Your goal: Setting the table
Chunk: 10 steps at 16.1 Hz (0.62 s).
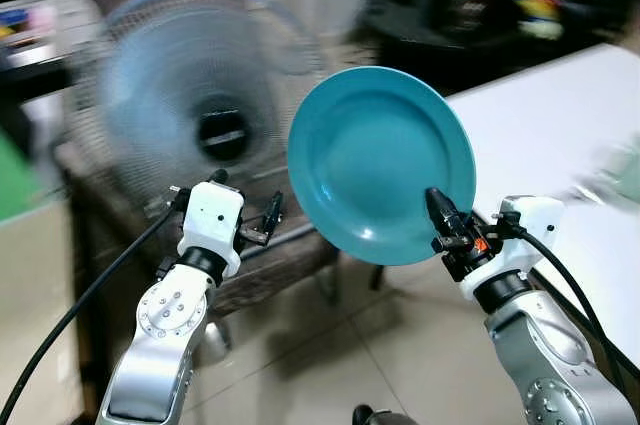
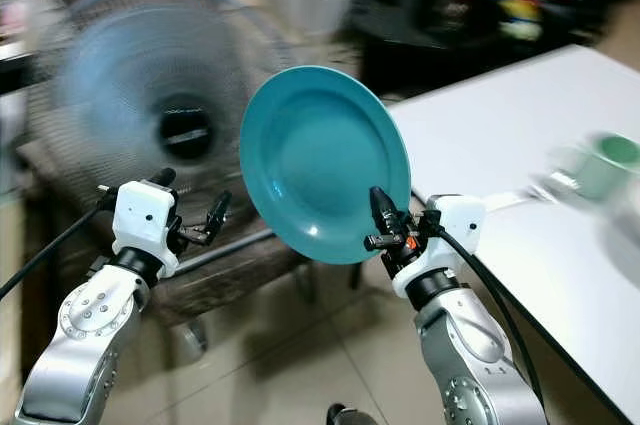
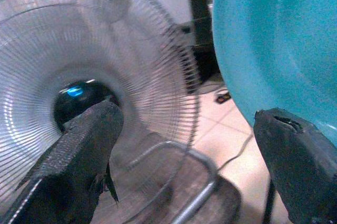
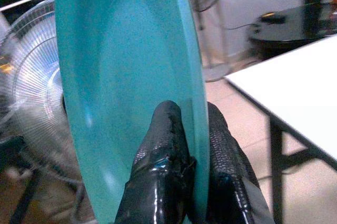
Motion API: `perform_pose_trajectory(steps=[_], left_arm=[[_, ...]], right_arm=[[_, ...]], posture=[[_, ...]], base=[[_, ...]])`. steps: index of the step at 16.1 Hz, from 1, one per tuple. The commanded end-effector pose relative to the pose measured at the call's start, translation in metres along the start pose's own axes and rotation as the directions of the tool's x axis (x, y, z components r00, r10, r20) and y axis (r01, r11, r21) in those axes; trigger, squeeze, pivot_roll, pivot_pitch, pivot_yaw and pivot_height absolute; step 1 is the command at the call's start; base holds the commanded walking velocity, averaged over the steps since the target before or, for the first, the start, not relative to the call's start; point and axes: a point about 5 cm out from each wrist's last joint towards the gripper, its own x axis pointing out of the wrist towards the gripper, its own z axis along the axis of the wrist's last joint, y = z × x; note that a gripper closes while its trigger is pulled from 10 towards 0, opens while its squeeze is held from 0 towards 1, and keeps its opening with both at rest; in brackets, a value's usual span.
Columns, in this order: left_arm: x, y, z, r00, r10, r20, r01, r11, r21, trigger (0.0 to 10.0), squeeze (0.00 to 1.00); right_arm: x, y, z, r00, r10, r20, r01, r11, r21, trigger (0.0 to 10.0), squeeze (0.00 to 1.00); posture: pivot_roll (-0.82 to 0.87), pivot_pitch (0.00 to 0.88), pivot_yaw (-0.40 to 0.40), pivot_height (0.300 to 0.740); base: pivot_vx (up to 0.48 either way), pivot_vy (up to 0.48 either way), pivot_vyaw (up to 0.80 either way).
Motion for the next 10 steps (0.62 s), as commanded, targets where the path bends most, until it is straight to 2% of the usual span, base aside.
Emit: perform_pose_trajectory(steps=[1, 6, 8, 9, 10], left_arm=[[0.002, 0.004, -0.001, 1.000, 0.021, -0.006, -0.021, 1.000, 0.004, 10.0, 0.00], [0.006, 0.002, -0.001, 1.000, 0.014, 0.002, -0.014, 1.000, -0.004, 10.0, 0.00], [0.012, 0.005, 0.000, 1.000, 0.019, 0.001, -0.019, 0.998, 0.055, 10.0, 0.00], [0.013, 0.006, 0.000, 1.000, 0.015, 0.008, -0.016, 0.998, 0.058, 10.0, 0.00], [0.013, 0.007, -0.001, 1.000, 0.018, 0.000, -0.018, 0.999, 0.038, 10.0, 0.00]], right_arm=[[0.002, 0.002, 0.007, 0.999, 0.004, 0.043, -0.004, 1.000, -0.001, 10.0, 0.00], [0.002, -0.007, 0.006, 0.997, -0.068, 0.035, 0.068, 0.998, 0.001, 10.0, 0.00], [0.002, -0.008, 0.006, 0.996, -0.083, 0.034, 0.083, 0.997, 0.002, 10.0, 0.00], [0.002, -0.007, 0.006, 0.996, -0.085, 0.034, 0.085, 0.996, 0.002, 10.0, 0.00], [0.002, -0.007, 0.005, 0.996, -0.087, 0.033, 0.087, 0.996, 0.002, 10.0, 0.00]], posture=[[-0.03, 0.000, 0.059, 0.740], [-0.05, 0.000, 0.067, 0.740], [-0.06, 0.000, 0.075, 0.740], [-0.06, 0.000, 0.076, 0.740], [-0.06, 0.000, 0.079, 0.740]], base=[[0.000, 0.352, -0.80], [0.000, 0.466, -0.80], [0.000, -0.480, -0.80], [0.000, -0.480, -0.80], [0.000, 0.000, -0.80]])
